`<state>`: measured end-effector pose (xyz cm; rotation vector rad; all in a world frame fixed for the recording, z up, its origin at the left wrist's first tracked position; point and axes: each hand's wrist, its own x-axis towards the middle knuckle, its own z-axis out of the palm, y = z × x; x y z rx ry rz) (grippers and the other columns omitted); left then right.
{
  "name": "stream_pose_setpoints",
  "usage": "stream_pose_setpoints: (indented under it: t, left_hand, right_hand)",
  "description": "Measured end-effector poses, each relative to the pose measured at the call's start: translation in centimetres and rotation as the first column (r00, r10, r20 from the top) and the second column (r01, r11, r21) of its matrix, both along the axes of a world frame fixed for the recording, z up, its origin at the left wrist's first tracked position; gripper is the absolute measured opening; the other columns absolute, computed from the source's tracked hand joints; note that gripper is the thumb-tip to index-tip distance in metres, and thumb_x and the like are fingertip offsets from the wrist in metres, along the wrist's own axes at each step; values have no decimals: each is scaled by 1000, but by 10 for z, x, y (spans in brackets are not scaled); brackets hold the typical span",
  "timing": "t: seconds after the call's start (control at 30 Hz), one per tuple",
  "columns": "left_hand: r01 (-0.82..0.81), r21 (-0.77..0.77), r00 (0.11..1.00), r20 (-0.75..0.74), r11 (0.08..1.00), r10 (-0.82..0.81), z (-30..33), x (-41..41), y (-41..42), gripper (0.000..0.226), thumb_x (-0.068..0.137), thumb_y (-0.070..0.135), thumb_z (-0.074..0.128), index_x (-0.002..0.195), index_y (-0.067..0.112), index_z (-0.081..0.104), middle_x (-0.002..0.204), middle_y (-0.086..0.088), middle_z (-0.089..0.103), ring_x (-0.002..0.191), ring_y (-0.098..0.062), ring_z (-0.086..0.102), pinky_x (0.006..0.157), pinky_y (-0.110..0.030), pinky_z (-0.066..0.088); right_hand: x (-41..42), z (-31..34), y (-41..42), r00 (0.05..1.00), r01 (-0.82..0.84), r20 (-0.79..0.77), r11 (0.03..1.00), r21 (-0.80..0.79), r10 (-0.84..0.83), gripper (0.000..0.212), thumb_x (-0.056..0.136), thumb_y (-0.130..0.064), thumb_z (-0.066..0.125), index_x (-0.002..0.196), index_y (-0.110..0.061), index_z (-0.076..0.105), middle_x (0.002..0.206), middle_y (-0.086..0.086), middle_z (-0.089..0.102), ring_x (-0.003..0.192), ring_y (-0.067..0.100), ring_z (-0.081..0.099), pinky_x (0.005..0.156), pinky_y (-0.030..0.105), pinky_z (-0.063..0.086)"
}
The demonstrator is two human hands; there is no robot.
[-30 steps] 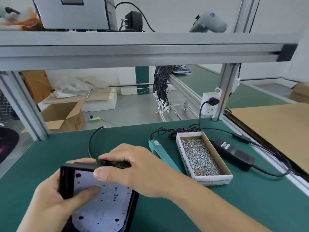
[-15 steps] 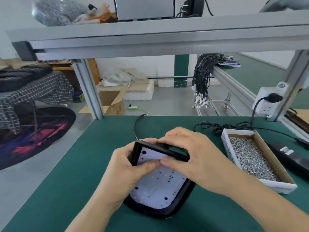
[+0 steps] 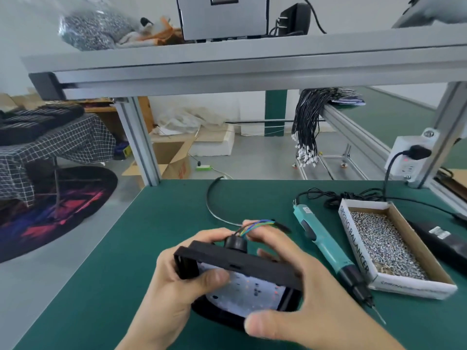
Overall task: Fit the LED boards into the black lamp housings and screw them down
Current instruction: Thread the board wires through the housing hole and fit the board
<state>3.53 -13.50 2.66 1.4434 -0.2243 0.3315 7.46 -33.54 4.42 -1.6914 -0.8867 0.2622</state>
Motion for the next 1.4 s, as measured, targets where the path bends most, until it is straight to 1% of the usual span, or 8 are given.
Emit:
stream_pose_setpoints:
  t: [0.13,0.47,0.7,0.83,0.93,1.1,1.3,1.4]
  left_hand:
    - [-22,-20,1000,6,1000,22,-3,-1,4,54,57,38,90,104,16,74,103,-10,73,95,-24,68,83,-29,53]
    - [-108,7,991,74,994,107,-7,-5,-4,42,61,38,88,97,20,76,94,-1,74,86,-17,69,76,-23,54]
    - [-28,20,999,35,999,27,0,-1,-2,46,63,33,86,105,19,73,102,-3,73,95,-17,68,82,-22,52]
    - [-75,37,995,65,996,73,-4,0,-3,39,63,21,82,101,24,75,102,0,73,95,-15,68,82,-22,52]
    - [-84,20,994,73,996,82,-3,-1,-5,42,61,34,87,99,23,75,99,-2,74,93,-16,69,81,-24,53]
    - [-60,-19,996,68,998,61,0,3,-6,39,56,35,89,90,19,77,89,-4,75,83,-19,71,74,-25,54]
    - [-88,8,993,84,996,87,-6,2,-4,43,52,38,90,89,20,77,87,-2,75,81,-17,70,73,-24,54]
    - [-99,-99,995,-2,990,99,-13,-3,12,49,40,25,90,87,19,77,84,-6,74,78,-19,70,71,-25,56]
  right_hand:
    - [-2,-6,17,998,28,57,980,195,-40,56,76,-7,75,125,-27,58,125,-2,61,118,17,59,93,18,44]
    - [-6,-10,22,966,111,189,945,307,-175,30,78,4,70,106,-9,70,103,-4,67,101,19,65,84,22,47]
    - [-10,-11,24,980,146,70,915,376,-185,39,76,2,71,110,-17,69,112,-7,66,110,15,62,90,15,44]
    - [-5,-6,23,979,108,128,942,319,-156,28,79,4,70,103,-10,69,105,-3,65,104,20,62,88,19,44]
    - [-1,-2,22,980,58,167,956,288,-110,22,82,5,67,98,-10,65,97,1,62,95,24,59,83,27,46]
    - [-5,-7,17,999,-19,-30,964,265,28,40,81,6,65,114,-16,58,107,-3,62,104,18,58,88,17,42]
    - [-2,-4,19,984,47,161,977,207,-82,31,80,7,65,105,-12,62,96,-4,58,92,21,56,80,21,42]
    - [1,1,19,993,-114,45,986,120,109,50,73,-12,77,120,-18,60,117,-9,59,112,14,57,93,21,42]
